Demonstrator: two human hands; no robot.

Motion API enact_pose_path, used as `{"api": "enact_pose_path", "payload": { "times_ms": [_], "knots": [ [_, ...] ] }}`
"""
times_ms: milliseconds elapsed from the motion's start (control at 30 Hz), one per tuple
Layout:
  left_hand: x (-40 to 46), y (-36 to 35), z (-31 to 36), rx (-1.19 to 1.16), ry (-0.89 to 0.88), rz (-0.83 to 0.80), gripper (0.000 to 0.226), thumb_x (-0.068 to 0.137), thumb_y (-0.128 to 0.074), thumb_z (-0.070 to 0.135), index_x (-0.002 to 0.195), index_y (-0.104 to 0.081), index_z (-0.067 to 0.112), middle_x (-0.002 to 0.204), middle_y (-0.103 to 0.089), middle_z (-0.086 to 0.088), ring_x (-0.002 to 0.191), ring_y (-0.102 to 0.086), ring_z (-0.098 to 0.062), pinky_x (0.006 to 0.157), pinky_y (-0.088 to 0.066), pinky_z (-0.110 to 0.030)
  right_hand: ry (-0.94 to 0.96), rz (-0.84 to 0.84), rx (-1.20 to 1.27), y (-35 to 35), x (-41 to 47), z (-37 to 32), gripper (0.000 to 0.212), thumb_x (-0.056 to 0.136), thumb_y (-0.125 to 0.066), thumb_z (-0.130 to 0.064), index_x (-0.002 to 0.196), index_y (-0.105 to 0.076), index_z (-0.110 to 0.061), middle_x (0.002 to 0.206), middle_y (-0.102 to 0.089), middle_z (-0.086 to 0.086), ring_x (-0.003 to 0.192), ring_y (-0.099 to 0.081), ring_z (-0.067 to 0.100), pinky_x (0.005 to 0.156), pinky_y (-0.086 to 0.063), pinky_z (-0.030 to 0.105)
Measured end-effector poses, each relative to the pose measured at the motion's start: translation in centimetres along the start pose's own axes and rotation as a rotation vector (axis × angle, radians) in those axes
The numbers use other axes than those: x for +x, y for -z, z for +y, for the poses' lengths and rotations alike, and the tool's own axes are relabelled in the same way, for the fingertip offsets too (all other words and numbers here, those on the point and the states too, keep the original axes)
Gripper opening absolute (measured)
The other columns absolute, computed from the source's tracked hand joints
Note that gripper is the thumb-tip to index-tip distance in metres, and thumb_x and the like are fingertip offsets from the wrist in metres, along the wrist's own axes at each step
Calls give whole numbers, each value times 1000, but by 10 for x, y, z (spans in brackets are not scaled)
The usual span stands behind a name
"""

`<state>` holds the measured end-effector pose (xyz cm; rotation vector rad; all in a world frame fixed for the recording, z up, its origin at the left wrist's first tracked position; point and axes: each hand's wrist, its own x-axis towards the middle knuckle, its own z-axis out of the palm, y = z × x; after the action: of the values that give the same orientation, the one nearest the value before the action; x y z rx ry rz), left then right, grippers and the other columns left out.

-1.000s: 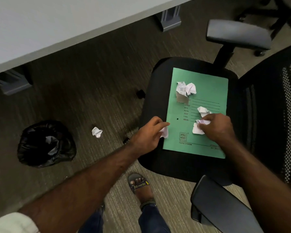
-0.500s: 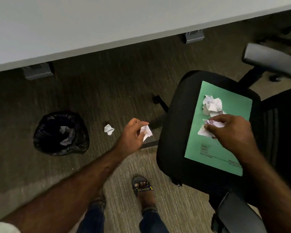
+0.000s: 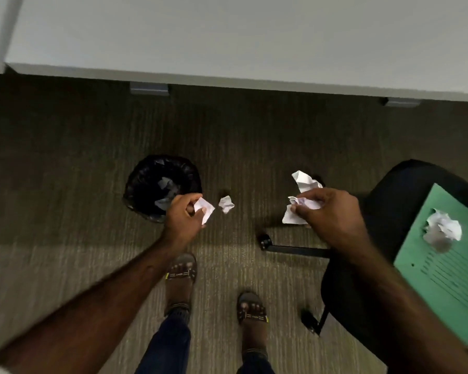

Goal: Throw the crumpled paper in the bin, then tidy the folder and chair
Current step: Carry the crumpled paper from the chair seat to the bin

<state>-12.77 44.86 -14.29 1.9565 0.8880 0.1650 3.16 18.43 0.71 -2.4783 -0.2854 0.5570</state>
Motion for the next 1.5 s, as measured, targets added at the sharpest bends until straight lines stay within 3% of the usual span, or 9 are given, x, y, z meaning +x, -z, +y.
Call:
{"api": "enact_pose_path", "payload": {
  "times_ms": [67, 200, 267, 500, 633, 733, 967, 1333, 1500],
  "knots": [
    [11, 18, -27, -16, 73, 46, 39, 80, -77, -7, 117, -73, 7, 105, -64, -10, 77, -64, -18, 67, -48, -5, 41, -39, -8, -34, 12, -24, 15, 85, -84, -35, 97, -84, -25, 93, -76, -6, 82, -65, -2, 65, -40, 2],
    [30, 46, -71, -53, 181, 67, 44, 80, -76, -9, 122, -69, 1, 109, -66, -23, 92, -68, -40, 85, -60, -48, 95, -111, -59, -96, 31, -65, 13, 84, -85, -32, 95, -84, -25, 89, -78, -6, 73, -62, -3, 61, -37, -1],
    [37, 58, -90, -54, 200, 91, 43, 79, -76, -10, 120, -69, 1, 107, -67, -23, 92, -68, -39, 86, -59, -53, 107, -155, -87, -127, 39, -82, 7, 84, -84, -30, 90, -84, -26, 76, -74, -16, 66, -60, -8, 61, -38, -2],
    [66, 78, -135, -75, 285, 103, 46, 80, -78, -5, 124, -65, -3, 111, -65, -28, 95, -68, -41, 85, -59, -49, 181, -299, -238, -225, 63, -136, 19, 87, -77, -37, 102, -83, -27, 105, -79, 3, 101, -73, 22, 86, -56, 31],
    [79, 82, -147, -127, 371, 48, 47, 84, -77, -3, 128, -61, -5, 111, -66, -30, 98, -69, -44, 84, -60, -53, 217, -322, -287, -269, 77, -157, 22, 86, -77, -36, 106, -82, -27, 107, -79, 5, 105, -72, 26, 86, -53, 30],
    [87, 82, -149, -117, 391, 50, 49, 82, -82, 3, 127, -63, -4, 112, -72, -25, 100, -71, -36, 86, -57, -36, 190, -331, -273, -292, 85, -165, 27, 87, -78, -38, 111, -80, -27, 111, -78, 3, 108, -71, 23, 89, -52, 27],
    [97, 86, -156, -185, 474, 17, 58, 85, -80, 4, 137, -55, -1, 129, -62, -24, 109, -69, -39, 93, -59, -53, 199, -372, -224, -315, 90, -181, 35, 93, -74, -35, 125, -74, -23, 124, -75, 1, 117, -69, 20, 97, -53, 30],
    [93, 89, -146, 20, 262, -66, 47, 87, -70, -1, 133, -60, 6, 131, -54, -20, 98, -70, -32, 91, -60, -44, 98, -339, -208, -297, 89, -148, 36, 93, -70, -23, 130, -71, -25, 127, -72, 5, 117, -69, 23, 100, -57, 39],
    [89, 73, -127, 241, 23, -159, 43, 94, -67, 16, 136, -59, 9, 132, -53, -19, 120, -59, -36, 103, -52, -47, 110, -298, -275, -285, 90, -111, 30, 89, -71, -29, 119, -75, -25, 123, -71, 5, 108, -70, 26, 92, -59, 40]
  ]
}}
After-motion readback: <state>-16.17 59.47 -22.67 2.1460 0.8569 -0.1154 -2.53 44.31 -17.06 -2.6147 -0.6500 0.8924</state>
